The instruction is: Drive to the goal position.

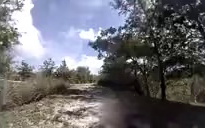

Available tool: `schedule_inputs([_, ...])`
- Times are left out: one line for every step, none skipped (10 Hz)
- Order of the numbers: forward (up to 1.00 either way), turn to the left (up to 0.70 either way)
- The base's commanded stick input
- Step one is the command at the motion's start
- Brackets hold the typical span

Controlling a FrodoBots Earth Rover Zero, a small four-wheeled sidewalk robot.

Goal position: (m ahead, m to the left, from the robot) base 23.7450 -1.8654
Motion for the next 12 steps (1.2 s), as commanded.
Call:
schedule_inputs([0.7, 0.0])
schedule_inputs([0.7, 0.0])
schedule_inputs([0.7, 0.0])
schedule_inputs([0.7, 0.0])
schedule_inputs([0.7, 0.0])
schedule_inputs([0.7, 0.0])
schedule_inputs([0.7, 0.0])
schedule_inputs([0.7, 0.0])
schedule_inputs([0.7, 0.0])
schedule_inputs([0.7, 0.16])
schedule_inputs([0.7, 0.34])
schedule_inputs([0.7, 0.35])
